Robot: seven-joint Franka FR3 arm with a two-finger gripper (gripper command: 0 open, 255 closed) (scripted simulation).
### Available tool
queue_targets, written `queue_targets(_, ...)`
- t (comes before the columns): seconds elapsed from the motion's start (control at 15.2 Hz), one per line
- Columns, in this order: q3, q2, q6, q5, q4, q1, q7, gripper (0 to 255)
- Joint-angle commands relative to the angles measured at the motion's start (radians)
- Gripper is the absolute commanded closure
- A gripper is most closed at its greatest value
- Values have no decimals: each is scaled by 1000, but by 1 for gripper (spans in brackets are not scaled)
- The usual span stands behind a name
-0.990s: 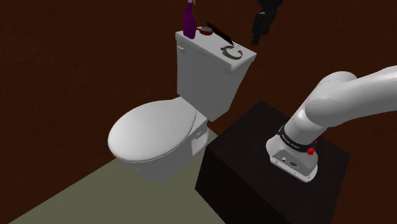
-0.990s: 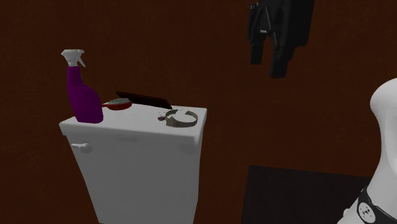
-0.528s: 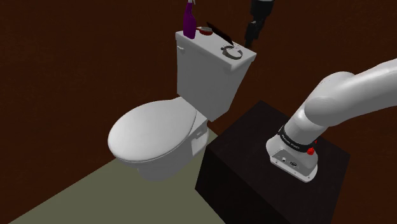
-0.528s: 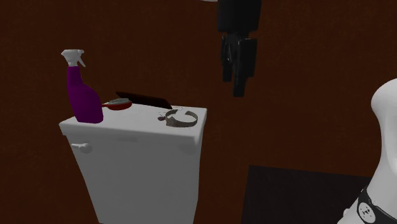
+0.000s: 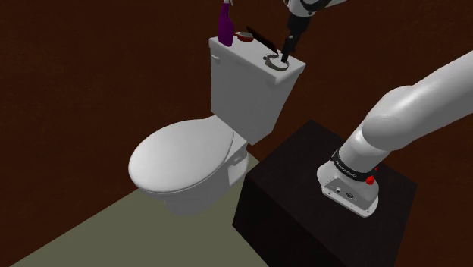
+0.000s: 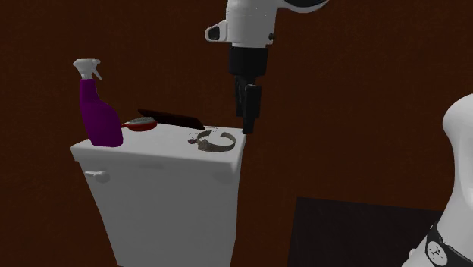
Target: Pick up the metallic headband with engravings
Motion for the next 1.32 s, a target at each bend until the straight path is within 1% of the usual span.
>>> queue_targets(0.0,-29,78,69,10,27,4,-42,0)
queue_targets(0.2,-69,189,157,42,73,9,-115,0)
queue_targets(0.33,-93,266,209,75,112,12,-171,0)
queue_targets(0.4,-96,281,218,83,120,12,-182,0)
queue_targets(0.86,-102,344,326,98,73,12,-189,0)
queue_targets(0.99,-102,344,326,98,73,12,-189,0)
queue_targets(1.06,-101,344,326,98,73,12,-189,255)
queue_targets(1.25,-101,345,327,98,73,12,-189,255)
